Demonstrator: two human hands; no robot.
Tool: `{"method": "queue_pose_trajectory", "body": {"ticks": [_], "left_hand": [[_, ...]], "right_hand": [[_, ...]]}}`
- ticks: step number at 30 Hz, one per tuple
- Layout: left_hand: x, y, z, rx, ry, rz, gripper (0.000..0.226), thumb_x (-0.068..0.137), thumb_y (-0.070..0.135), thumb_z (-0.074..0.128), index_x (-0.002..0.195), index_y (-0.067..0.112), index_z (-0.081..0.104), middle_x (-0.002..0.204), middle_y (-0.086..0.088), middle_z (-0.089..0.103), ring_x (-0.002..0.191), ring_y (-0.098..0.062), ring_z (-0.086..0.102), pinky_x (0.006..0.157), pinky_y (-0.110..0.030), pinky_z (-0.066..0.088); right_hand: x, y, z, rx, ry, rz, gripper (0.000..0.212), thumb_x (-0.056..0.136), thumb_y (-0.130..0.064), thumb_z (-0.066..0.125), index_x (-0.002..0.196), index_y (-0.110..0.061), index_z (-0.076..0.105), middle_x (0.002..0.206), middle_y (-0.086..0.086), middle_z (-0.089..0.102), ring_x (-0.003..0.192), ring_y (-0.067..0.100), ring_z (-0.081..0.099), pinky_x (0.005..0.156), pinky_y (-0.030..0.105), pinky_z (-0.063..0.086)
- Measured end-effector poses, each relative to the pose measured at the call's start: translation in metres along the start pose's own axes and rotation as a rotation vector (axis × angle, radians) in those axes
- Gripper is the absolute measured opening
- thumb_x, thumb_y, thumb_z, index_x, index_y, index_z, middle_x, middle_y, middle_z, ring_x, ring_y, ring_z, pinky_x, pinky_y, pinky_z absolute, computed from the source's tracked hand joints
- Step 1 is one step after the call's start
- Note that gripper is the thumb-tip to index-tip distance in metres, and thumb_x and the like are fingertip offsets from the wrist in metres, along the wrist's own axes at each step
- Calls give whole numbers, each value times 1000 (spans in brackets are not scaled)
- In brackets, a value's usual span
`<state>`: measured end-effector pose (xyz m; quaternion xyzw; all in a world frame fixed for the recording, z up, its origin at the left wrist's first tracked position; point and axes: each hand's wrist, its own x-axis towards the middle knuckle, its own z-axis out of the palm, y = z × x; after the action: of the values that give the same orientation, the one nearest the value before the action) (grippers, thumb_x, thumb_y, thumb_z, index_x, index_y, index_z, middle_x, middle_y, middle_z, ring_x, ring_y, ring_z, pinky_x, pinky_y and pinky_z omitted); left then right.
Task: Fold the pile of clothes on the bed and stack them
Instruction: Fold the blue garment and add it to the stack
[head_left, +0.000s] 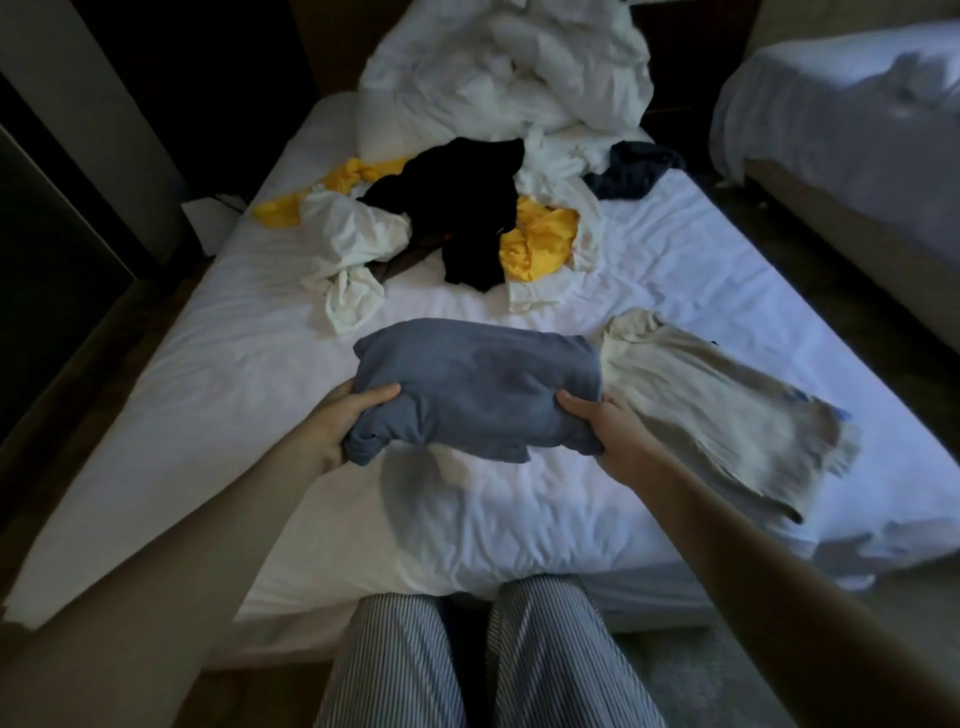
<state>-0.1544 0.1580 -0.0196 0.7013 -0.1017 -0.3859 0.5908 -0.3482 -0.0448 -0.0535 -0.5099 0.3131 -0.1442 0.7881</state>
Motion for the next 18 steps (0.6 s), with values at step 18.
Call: {"method": "queue_pose_trajectory", "body": {"ticks": [18], "left_hand": [[40, 105, 214, 36, -343, 13, 28, 95, 12, 51, 122, 5, 52, 97, -12, 67, 80, -25, 65, 57, -37, 58]], "right_hand": [[-58, -104, -152, 242, 213, -150, 17, 87, -12, 56, 74, -5, 46, 34, -3, 44, 28, 3, 41, 33, 14, 34]]}}
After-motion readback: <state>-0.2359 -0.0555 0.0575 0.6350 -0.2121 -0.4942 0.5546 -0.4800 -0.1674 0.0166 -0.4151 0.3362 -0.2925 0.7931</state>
